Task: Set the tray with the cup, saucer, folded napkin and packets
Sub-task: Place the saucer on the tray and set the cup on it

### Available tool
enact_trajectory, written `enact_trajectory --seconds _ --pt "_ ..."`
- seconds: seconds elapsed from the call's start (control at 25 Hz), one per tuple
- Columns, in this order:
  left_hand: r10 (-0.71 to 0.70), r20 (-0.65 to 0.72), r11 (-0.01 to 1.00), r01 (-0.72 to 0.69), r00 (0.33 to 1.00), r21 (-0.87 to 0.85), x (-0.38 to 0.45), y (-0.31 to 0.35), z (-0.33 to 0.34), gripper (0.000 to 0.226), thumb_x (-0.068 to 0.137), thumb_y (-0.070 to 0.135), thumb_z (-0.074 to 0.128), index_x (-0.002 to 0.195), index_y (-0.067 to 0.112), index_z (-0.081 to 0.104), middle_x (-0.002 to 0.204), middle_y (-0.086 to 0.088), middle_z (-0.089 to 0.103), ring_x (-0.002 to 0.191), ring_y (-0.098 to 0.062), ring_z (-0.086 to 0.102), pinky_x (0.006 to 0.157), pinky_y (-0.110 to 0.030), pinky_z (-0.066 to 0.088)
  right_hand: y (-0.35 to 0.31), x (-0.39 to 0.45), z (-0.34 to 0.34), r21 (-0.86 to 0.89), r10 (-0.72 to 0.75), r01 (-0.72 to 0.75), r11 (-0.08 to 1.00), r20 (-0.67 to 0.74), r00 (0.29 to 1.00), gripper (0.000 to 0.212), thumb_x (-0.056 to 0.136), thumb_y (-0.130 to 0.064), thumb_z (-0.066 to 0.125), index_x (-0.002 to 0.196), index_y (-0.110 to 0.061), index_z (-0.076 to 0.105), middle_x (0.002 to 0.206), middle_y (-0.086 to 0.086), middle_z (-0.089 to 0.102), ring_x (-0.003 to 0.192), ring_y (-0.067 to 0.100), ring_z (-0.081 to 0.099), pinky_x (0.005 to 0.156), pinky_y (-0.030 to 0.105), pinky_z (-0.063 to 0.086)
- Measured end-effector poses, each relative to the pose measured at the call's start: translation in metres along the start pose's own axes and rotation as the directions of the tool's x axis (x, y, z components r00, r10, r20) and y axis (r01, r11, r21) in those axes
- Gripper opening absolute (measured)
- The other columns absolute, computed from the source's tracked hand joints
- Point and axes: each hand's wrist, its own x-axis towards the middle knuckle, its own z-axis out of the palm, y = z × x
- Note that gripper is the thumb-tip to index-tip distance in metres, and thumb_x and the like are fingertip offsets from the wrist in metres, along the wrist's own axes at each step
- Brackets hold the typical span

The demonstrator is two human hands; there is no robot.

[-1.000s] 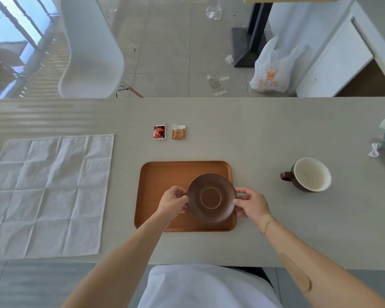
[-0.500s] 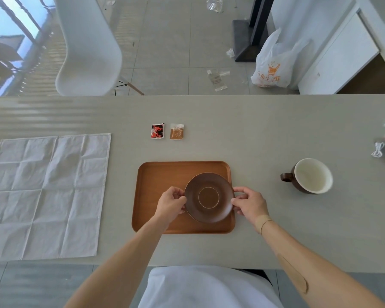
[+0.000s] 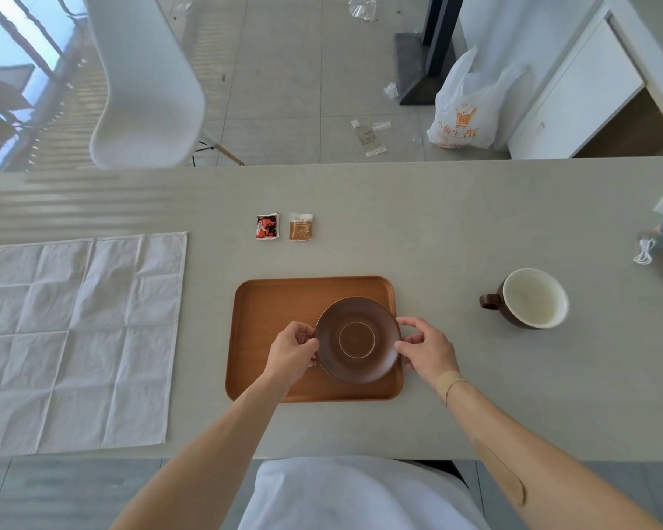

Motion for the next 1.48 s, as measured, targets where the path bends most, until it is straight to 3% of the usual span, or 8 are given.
enact_trajectory --seconds 0.16,0.36,0.68,0.8,0.88,1.08,1.24,1.48 --pt "0.017 -0.010 0.999 -0.016 1.000 0.041 -0.004 0.001 0.000 0.012 0.089 0.014 0.062 0.097 0.023 0.059 0.091 -0.002 0.068 0.079 -0.016 0.067 0.059 -0.018 0.053 0.004 -0.002 -0.001 -0.014 -0.011 0.011 1.000 0.015 1.000 0.037 0.080 -0.021 0.069 0.113 -0.037 0.066 0.079 -0.001 0.066 0.073 0.019 0.062 0.084 0.044 0.056" --pt "0.253 -0.159 0.951 -0.215 0.954 0.222 -0.012 0.014 0.009 0.008 0.089 0.023 0.064 0.095 0.028 0.061 0.091 0.010 0.060 0.078 -0.010 0.060 0.062 -0.015 0.044 0.018 -0.010 -0.017 -0.106 -0.053 0.050 0.993 -0.023 0.998 0.029 0.086 -0.030 0.066 0.115 -0.028 0.065 0.089 -0.005 0.066 0.088 0.014 0.061 0.083 0.029 0.048" --pt "0.333 0.282 0.845 -0.418 0.900 0.334 -0.001 0.076 0.076 0.009 0.087 0.030 0.064 0.084 0.037 0.064 0.077 0.017 0.066 0.074 0.001 0.060 0.058 -0.009 0.037 0.081 -0.031 -0.084 -0.435 -0.037 -0.091 0.896 -0.278 0.960 0.038 0.086 -0.035 0.064 0.123 -0.027 0.059 0.123 0.004 0.054 0.111 0.026 0.048 0.085 0.035 0.047" --pt "0.309 0.409 0.801 -0.467 0.858 0.374 0.009 0.104 0.114 0.008 0.087 0.033 0.064 0.093 0.029 0.067 0.086 0.012 0.068 0.080 -0.008 0.061 0.064 -0.014 0.041 0.103 -0.036 -0.105 -0.572 -0.022 -0.191 0.798 -0.345 0.938 0.065 0.082 -0.055 0.062 0.139 -0.030 0.042 0.145 0.007 0.037 0.128 0.032 0.034 0.097 0.045 0.041" --pt "0.232 0.492 0.776 -0.465 0.839 0.426 0.014 0.123 0.142 0.020 0.087 0.038 0.063 0.103 0.026 0.066 0.096 0.006 0.070 0.084 -0.012 0.063 0.068 -0.020 0.045 0.115 -0.036 -0.113 -0.574 0.084 -0.268 0.773 -0.326 0.942 0.085 0.078 -0.070 0.056 0.148 -0.038 0.021 0.158 0.008 0.012 0.142 0.036 0.012 0.110 0.059 0.024" --pt "0.209 0.546 0.793 -0.468 0.811 0.391 0.017 0.159 0.205 0.038 0.091 0.039 0.059 0.126 0.023 0.053 0.100 0.004 0.062 0.092 -0.019 0.060 0.076 -0.028 0.043 0.130 -0.024 -0.108 -0.456 0.244 -0.320 0.830 -0.219 0.945 0.116 0.057 -0.094 0.042 0.141 -0.051 -0.025 0.156 -0.002 -0.036 0.142 0.034 -0.033 0.107 0.070 -0.014" --pt "0.177 0.576 0.812 -0.449 0.798 0.372 0.021 0.163 0.232 0.026 0.091 0.036 0.056 0.110 0.020 0.060 0.100 -0.004 0.066 0.088 -0.024 0.063 0.074 -0.033 0.049 0.138 -0.019 -0.091 -0.471 0.194 -0.355 0.808 -0.357 0.914 0.110 0.057 -0.099 0.023 0.144 -0.048 -0.021 0.161 0.002 -0.025 0.144 0.037 -0.026 0.107 0.074 -0.009" --pt "0.124 0.586 0.893 -0.348 0.801 0.286 0.028 0.159 0.240 0.015 0.090 0.026 0.051 0.085 0.016 0.062 0.078 0.002 0.063 0.069 -0.015 0.058 0.052 -0.018 0.041 0.142 -0.016 -0.075 -0.532 0.075 -0.394 0.750 -0.523 0.849 0.098 0.071 -0.093 0.019 0.152 -0.040 0.006 0.164 0.011 0.008 0.148 0.043 0.001 0.108 0.077 0.002"
